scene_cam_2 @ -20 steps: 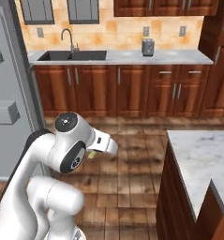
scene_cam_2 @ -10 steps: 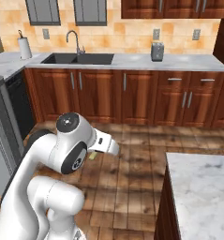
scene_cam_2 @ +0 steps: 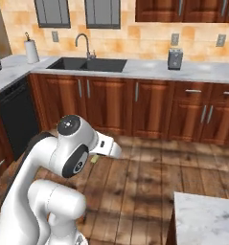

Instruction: Pick the egg and butter from the fridge and place them by the bowl for mixing.

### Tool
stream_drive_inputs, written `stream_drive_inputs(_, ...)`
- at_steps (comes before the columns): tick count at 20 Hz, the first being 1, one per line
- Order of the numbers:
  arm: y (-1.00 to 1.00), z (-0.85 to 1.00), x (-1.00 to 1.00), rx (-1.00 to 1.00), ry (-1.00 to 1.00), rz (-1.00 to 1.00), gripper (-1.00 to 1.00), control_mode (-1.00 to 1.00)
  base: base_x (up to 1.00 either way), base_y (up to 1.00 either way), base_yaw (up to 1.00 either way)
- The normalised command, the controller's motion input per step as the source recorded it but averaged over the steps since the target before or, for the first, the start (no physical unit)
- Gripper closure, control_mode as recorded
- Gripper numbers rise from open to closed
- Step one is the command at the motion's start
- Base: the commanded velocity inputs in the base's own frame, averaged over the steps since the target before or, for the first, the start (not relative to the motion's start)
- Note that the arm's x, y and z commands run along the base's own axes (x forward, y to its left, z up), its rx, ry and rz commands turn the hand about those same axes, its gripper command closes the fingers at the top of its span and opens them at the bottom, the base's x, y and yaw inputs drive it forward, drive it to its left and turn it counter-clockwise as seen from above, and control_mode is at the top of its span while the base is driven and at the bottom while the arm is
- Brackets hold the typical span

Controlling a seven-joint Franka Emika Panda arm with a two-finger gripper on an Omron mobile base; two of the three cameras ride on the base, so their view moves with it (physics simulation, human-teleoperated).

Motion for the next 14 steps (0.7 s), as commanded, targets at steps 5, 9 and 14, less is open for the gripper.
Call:
stream_drive_inputs(5,0.0,0.0,0.0,0.0,0.0,0.0,1.0,1.0,0.69,-0.24,0.3)
stream_drive_inputs(9,0.0,0.0,0.0,0.0,0.0,0.0,1.0,1.0,0.67,-0.18,0.4)
stream_drive_inputs(14,0.0,0.0,0.0,0.0,0.0,0.0,1.0,1.0,0.65,-0.14,0.47)
